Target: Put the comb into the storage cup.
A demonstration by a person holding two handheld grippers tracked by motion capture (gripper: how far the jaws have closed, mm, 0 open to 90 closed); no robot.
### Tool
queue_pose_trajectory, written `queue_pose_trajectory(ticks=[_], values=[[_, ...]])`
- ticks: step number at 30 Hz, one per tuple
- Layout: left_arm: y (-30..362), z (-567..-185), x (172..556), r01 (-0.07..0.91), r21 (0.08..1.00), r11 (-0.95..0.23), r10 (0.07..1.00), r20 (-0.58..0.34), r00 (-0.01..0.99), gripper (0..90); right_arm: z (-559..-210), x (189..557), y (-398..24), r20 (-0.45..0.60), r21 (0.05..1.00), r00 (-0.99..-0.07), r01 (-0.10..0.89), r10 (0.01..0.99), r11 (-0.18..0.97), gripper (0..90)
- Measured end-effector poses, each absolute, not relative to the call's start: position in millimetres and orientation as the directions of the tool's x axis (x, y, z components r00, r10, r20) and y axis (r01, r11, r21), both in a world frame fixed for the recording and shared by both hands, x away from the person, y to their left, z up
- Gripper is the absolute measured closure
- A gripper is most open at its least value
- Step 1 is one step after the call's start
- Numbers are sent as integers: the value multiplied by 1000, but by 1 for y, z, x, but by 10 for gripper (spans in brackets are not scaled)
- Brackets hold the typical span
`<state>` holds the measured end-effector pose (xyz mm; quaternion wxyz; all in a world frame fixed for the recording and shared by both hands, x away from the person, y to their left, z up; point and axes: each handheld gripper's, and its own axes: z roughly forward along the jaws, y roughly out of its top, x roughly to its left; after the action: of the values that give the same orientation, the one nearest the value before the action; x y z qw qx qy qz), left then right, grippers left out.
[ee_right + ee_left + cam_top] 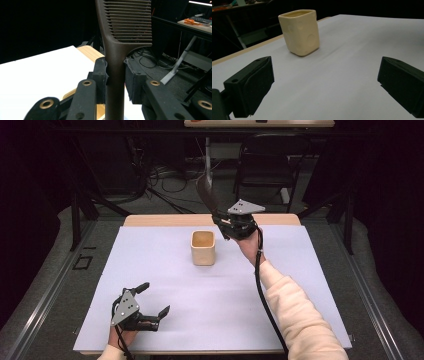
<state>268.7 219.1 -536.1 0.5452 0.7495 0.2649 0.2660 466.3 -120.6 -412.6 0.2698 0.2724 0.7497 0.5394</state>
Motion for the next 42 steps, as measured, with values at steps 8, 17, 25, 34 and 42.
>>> queue_pose_trajectory(ticks=[8, 17, 25, 34, 42], values=[[219, -536, 269, 110, 957, -267, 689, 110, 717, 7, -414, 471, -116, -111, 957, -709, 111, 696, 266, 724], [219, -536, 269, 108, 958, -266, 690, 111, 715, 7, -416, 473, -111, -106, 962, -712, 104, 694, 254, 725], [219, -536, 268, 108, 958, -265, 690, 111, 715, 7, -415, 473, -105, -111, 964, -726, 89, 678, 252, 725], [219, -536, 269, 108, 958, -266, 690, 111, 715, 7, -415, 473, -100, -115, 966, -732, 76, 671, 248, 724], [219, -536, 269, 108, 958, -265, 690, 110, 715, 7, -415, 473, -93, -110, 968, -740, 71, 664, 240, 724]])
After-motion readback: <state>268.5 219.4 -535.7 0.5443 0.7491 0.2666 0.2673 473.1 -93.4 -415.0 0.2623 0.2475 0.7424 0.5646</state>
